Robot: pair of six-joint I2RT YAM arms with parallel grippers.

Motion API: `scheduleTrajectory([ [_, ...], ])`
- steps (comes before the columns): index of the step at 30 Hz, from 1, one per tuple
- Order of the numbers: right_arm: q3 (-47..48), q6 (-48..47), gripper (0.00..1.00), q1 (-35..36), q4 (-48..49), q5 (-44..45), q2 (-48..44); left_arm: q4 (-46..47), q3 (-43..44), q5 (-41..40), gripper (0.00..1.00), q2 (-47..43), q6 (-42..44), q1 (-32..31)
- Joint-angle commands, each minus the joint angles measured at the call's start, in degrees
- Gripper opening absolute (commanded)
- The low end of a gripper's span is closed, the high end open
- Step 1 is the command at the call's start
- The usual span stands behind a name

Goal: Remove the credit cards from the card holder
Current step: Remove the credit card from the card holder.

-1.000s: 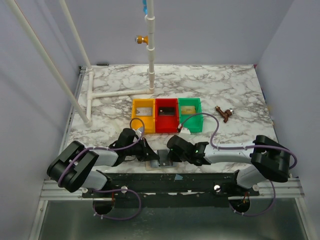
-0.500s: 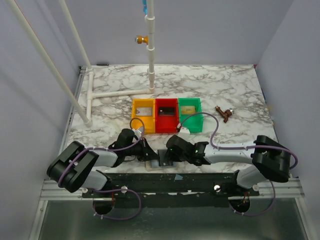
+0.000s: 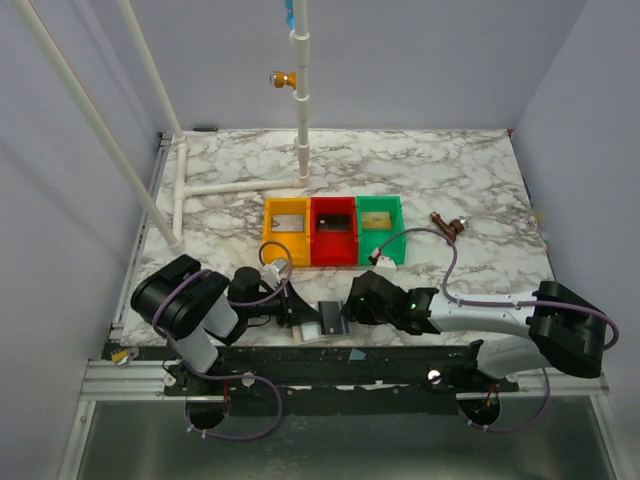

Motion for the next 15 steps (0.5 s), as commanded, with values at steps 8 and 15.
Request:
scheduleTrajectory([
  [8, -1.0, -1.4, 0.47, -0.9, 3.1, -1.3, -2.3, 24.6, -2.5, 3.5, 0.00, 8.2, -8.4, 1.1],
  [15, 2.4, -3.1, 0.40, -0.9, 0.4, -1.4, 4.3, 6.4, -0.8, 1.6, 0.00, 2.0, -1.0, 1.0],
])
